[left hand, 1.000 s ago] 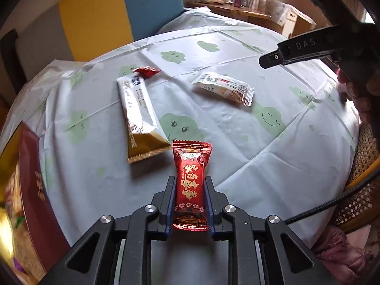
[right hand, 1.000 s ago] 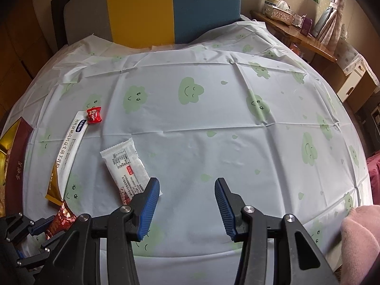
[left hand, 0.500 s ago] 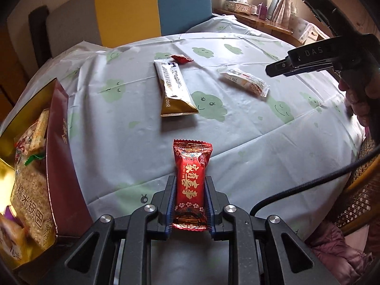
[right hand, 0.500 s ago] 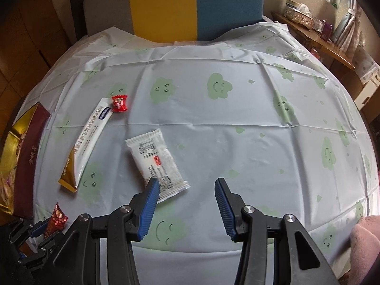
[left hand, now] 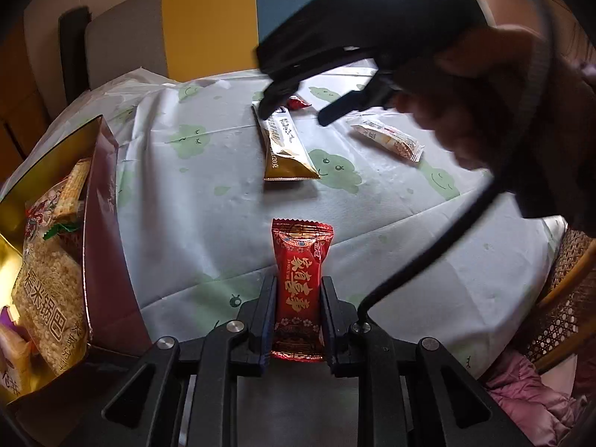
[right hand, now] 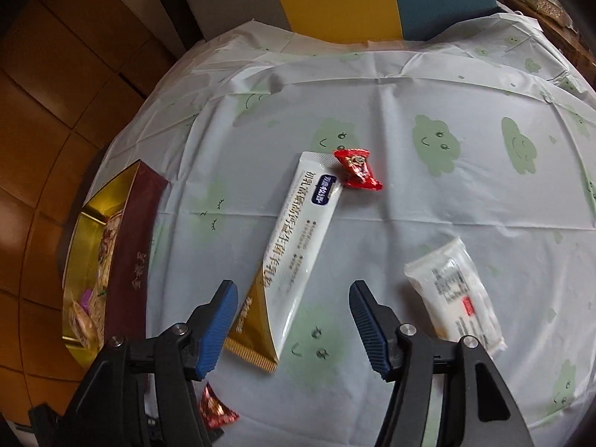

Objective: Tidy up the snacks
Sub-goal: 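Carry the red candy toward the tin while the right gripper reaches to the white milk-powder stick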

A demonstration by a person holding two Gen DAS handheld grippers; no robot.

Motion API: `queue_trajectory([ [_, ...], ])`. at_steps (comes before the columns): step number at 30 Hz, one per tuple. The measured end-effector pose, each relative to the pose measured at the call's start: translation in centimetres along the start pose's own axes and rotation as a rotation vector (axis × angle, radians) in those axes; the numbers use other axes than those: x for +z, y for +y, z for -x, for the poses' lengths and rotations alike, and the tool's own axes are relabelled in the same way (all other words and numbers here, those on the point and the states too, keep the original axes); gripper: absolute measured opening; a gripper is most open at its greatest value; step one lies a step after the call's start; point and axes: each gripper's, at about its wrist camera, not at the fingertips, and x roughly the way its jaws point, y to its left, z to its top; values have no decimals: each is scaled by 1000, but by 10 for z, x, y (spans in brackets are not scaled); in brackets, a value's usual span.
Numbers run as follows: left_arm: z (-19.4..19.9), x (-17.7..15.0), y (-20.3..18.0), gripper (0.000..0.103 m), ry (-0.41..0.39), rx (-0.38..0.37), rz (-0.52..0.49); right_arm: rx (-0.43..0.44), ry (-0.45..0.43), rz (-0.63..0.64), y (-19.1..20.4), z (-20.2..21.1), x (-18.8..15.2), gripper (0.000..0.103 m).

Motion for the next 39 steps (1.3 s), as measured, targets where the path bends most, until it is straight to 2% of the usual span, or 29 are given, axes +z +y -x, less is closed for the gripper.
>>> queue_trajectory([
  [8,1,-3,2,22,-12,-14,17,-129,43,104,28,-44,20,63],
  [9,0,-3,2,22,-12,-14,20,-135,41,134,31,-44,19,59],
  [10,0,-3,2,22,-13,-15,21,-144,44,160,32,-44,17,45],
  [14,1,-4,1,22,-12,-18,28,-110,77,259,32,-36,6,34],
  [19,-1,-3,2,22,-10,-17,30,-90,145,419,24,-16,-23,33],
  [23,-1,-2,-2,22,-6,-10,29,-87,219,468,5,-6,-52,34],
  [28,-3,4,-1,22,15,-2,34,-39,178,393,-18,3,-68,34],
  [31,-2,9,0,22,26,5,46,-70,161,447,-14,4,-77,35],
  [35,12,22,8,22,-9,-9,99,-91,145,475,-9,4,-89,35],
  [39,28,34,11,22,-59,5,103,-112,141,507,1,2,-94,35],
])
